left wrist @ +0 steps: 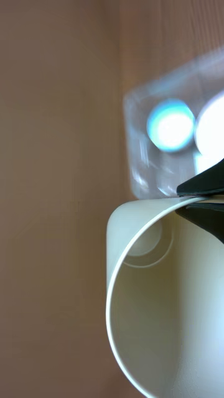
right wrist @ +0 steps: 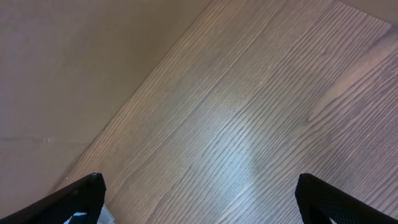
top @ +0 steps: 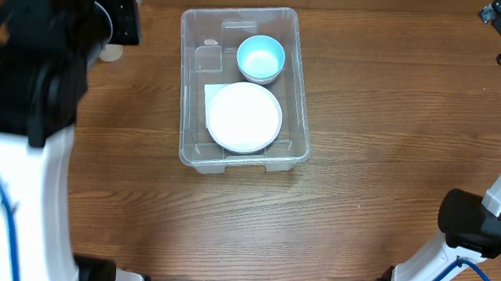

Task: Pack container
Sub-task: 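Lift the beige cup with the left gripper and carry it over the bin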

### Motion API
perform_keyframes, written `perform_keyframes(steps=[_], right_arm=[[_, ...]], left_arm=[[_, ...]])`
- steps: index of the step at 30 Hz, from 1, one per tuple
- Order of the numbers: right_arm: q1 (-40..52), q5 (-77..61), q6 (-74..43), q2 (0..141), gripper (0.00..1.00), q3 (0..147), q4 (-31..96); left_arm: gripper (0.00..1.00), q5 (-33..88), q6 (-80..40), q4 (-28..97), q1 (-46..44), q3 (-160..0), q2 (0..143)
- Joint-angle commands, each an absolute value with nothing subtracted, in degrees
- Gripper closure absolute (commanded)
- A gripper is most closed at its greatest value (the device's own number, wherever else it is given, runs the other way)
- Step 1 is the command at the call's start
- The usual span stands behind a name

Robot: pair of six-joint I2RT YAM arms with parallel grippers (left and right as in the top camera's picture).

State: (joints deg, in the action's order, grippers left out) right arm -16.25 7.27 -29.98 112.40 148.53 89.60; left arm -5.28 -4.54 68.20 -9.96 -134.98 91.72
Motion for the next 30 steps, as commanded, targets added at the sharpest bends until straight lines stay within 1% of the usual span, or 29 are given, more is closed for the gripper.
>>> perform_keyframes(steps=[1, 5, 8, 15, 23, 30], right_arm=[[-16.25, 7.42, -30.2, 112.29, 0.0, 148.86, 89.47], [-16.25, 7.42, -30.22, 112.31, 0.0, 148.86, 89.47], [-16.25, 7.42, -30.22, 112.31, 0.0, 148.86, 89.47], [-16.25, 7.42, -30.22, 112.31, 0.0, 148.86, 89.47], [-16.25, 7.42, -30.22, 112.29, 0.0, 148.86, 89.45], [-16.25, 7.42, -30.2, 112.31, 0.0, 148.86, 89.47]], left_arm=[[0.96, -2.39, -5.37, 64.99, -16.36, -135.04, 94.91], [0.96, -3.57, -5.58, 62.94, -20.75, -135.04, 101.19], [0.96, -5.26, -6.96, 62.54, -22.31, -135.04, 107.72], [0.96, -6.92, -9.54, 63.16, -22.48, -135.04, 117.49], [0.96, -13.91, -10.35, 61.19, -22.41, -135.04, 124.05], [0.96, -13.98, -12.4, 58.57, -21.54, -135.04, 129.21]])
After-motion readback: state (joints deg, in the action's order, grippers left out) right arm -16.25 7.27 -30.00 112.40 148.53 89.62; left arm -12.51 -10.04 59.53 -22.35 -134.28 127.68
